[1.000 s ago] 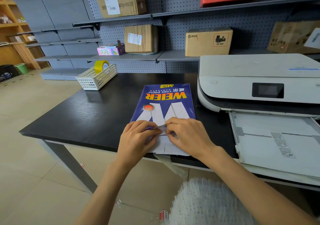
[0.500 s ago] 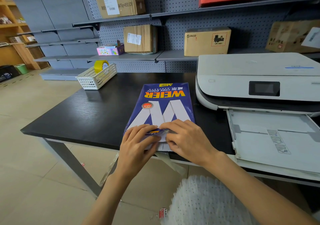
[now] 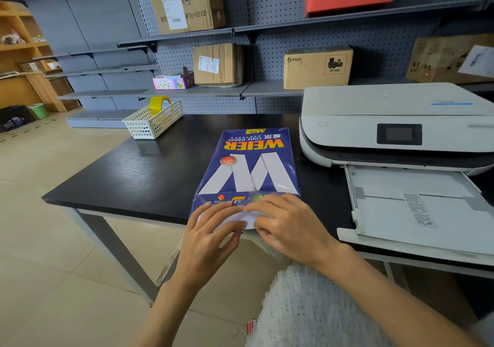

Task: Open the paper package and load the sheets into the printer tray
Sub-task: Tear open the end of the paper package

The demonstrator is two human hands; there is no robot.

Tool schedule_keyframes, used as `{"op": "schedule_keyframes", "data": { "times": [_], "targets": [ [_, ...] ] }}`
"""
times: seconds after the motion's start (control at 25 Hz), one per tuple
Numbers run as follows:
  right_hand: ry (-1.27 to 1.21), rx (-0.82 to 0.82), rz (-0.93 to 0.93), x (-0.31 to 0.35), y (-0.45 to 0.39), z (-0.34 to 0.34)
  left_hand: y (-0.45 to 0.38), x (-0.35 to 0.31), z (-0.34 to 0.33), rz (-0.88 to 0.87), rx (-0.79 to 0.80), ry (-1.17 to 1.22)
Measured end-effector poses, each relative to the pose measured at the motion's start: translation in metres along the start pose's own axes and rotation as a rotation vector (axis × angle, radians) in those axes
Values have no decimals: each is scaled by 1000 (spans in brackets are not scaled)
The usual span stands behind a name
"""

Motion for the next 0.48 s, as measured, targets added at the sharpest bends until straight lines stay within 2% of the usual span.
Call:
{"op": "schedule_keyframes", "data": {
  "times": [0.48],
  "targets": [
    [-2, -48, -1, 27, 28, 7, 28, -27, 18, -23, -25, 4]
  ]
}}
Point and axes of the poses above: each hand's wrist, its own y-axis away from the middle knuckle, its own z-axis out of the back of the hand, x = y × z, the point moved 7 cm from there along -y, towards the middle knuckle, and after that the axes turned 3 degrees about x, right-handed, at the moved point
